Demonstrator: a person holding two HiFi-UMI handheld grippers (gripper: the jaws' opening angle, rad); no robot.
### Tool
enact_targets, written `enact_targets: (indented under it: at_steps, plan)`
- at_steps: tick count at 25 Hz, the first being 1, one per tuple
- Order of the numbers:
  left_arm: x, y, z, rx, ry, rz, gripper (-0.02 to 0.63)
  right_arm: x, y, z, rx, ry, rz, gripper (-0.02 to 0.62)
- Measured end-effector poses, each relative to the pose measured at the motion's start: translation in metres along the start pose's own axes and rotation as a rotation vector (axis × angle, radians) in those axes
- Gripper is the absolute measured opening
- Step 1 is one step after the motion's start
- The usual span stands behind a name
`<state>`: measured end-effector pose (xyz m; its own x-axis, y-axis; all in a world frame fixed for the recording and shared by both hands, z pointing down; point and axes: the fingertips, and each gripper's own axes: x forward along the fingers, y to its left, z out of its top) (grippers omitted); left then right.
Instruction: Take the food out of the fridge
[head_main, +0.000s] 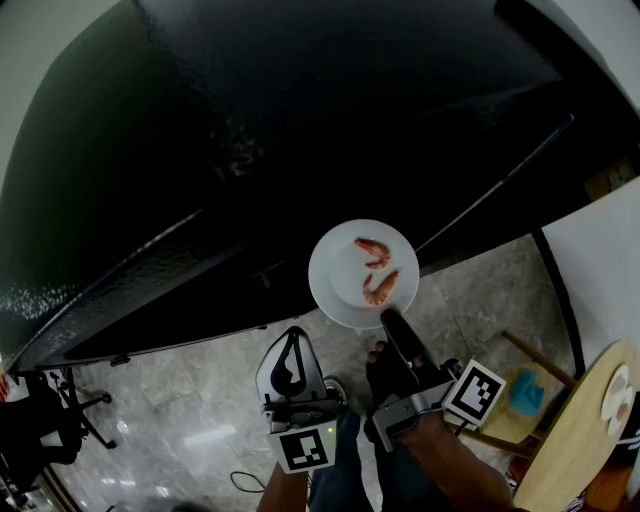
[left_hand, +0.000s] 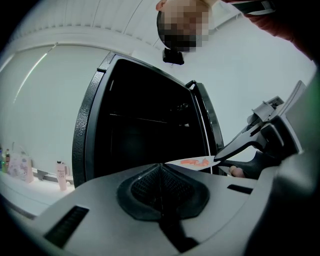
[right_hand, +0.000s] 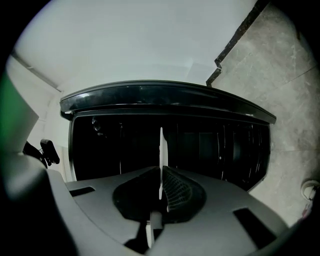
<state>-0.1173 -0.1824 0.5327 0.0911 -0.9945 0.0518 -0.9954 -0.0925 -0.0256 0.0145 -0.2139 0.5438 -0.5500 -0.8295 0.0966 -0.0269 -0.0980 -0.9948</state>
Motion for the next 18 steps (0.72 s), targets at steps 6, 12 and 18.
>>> enact_targets:
  at_steps: [6, 12, 18]
  plan:
    - [-0.003, -0.001, 0.004, 0.002, -0.010, 0.003, 0.012, -0.020, -0.002, 0.001, 0.013, -0.005, -0.013, 0.032]
    - [-0.006, -0.004, 0.006, 0.003, -0.004, 0.005, 0.012, -0.032, -0.006, 0.002, 0.019, -0.020, -0.024, 0.032]
    - [-0.007, -0.007, 0.008, 0.000, -0.001, 0.003, 0.012, -0.036, -0.004, 0.001, 0.024, -0.020, -0.022, 0.032]
